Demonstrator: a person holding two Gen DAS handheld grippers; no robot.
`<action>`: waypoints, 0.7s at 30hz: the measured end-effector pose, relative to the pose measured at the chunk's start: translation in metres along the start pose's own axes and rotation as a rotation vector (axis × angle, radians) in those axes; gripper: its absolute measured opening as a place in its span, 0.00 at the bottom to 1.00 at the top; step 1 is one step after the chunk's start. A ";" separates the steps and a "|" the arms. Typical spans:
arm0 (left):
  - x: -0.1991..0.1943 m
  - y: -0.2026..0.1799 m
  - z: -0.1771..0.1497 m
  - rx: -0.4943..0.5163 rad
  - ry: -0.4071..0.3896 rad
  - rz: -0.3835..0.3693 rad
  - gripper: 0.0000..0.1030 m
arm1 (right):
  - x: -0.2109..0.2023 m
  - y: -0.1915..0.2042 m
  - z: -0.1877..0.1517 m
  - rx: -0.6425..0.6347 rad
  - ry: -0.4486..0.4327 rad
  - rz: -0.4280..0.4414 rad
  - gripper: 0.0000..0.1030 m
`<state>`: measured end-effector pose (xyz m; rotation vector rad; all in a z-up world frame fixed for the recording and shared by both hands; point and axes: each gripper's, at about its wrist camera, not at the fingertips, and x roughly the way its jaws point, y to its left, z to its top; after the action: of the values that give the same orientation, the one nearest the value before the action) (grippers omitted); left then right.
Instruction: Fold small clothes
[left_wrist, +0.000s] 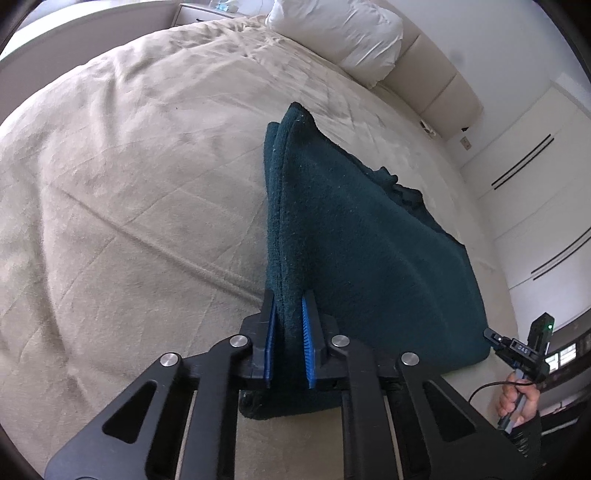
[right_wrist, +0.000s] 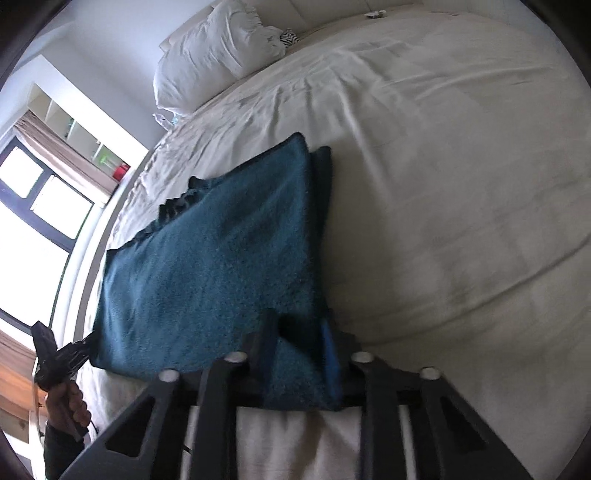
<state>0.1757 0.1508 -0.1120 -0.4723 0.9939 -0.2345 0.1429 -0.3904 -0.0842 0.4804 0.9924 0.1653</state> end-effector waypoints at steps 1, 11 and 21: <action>0.000 -0.001 0.000 0.007 0.000 0.005 0.09 | 0.000 0.000 0.000 -0.001 0.003 -0.003 0.11; -0.003 -0.005 -0.001 0.048 0.003 0.034 0.07 | -0.007 -0.001 -0.004 0.013 0.009 0.011 0.08; 0.003 0.002 0.000 0.017 0.031 0.009 0.07 | -0.013 -0.008 -0.015 0.051 0.026 0.028 0.07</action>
<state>0.1778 0.1510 -0.1152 -0.4494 1.0231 -0.2426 0.1224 -0.3972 -0.0851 0.5404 1.0177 0.1716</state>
